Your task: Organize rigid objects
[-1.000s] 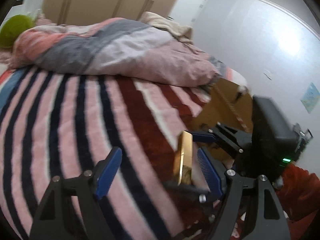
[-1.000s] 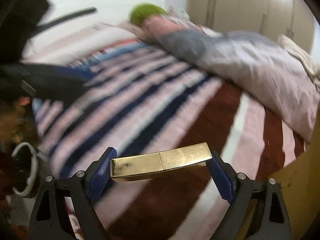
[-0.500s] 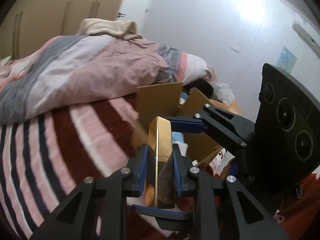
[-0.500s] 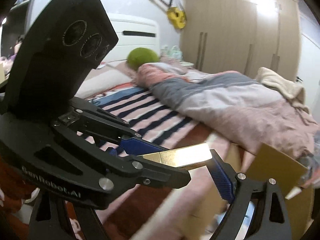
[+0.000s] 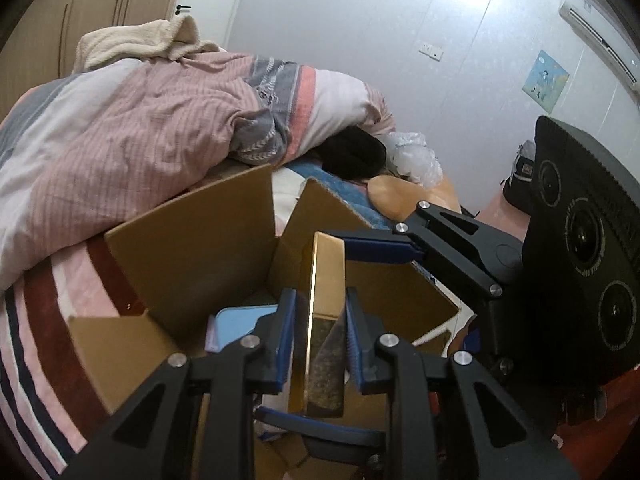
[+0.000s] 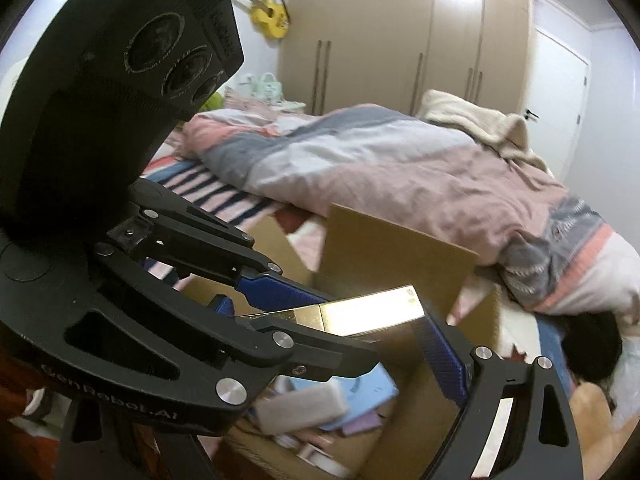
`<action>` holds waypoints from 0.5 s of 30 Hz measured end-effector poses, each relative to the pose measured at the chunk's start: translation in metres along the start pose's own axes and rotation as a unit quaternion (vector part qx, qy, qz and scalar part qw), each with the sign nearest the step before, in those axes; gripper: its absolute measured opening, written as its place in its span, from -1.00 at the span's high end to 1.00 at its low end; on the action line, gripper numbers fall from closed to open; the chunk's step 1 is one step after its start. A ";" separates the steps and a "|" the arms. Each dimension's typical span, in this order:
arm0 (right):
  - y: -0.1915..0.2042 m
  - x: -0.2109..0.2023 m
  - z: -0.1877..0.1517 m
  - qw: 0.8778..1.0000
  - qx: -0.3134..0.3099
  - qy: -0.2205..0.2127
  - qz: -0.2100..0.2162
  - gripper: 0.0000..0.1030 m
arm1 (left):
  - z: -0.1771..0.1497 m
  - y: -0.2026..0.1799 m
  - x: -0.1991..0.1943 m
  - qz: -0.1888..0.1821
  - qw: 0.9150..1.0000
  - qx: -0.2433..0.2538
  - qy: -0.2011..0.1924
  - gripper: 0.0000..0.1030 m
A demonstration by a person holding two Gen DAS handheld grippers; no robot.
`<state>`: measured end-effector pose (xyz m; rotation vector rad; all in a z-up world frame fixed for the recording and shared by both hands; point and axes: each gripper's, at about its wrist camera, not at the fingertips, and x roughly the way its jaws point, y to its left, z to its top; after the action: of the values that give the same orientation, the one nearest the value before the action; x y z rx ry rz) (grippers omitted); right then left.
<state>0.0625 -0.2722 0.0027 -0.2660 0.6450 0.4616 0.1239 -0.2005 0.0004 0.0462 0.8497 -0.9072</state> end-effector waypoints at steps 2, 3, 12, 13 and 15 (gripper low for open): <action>-0.004 0.002 -0.003 1.000 0.006 0.011 -0.005 -0.73 | 0.001 -0.002 0.003 0.008 1.000 -0.001 0.000 0.15; -0.006 0.004 -0.005 1.000 0.008 0.020 -0.007 -0.73 | 0.002 -0.002 0.003 0.010 1.000 -0.003 -0.004 -0.18; -0.012 -0.004 -0.007 1.000 0.027 0.013 -0.007 -0.73 | -0.004 -0.001 -0.015 0.034 0.999 -0.009 -0.028 -0.46; -0.013 -0.006 -0.006 0.999 0.030 0.010 -0.006 -0.73 | -0.006 -0.001 -0.021 0.041 0.999 -0.011 -0.034 -0.52; -0.013 -0.010 -0.005 0.999 0.034 0.004 -0.006 -0.73 | -0.009 0.000 -0.033 0.054 0.997 -0.013 -0.048 -0.61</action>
<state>0.0591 -0.2889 0.0065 -0.2078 0.6644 0.4270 0.1078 -0.1754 0.0162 0.0257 0.7612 -0.7911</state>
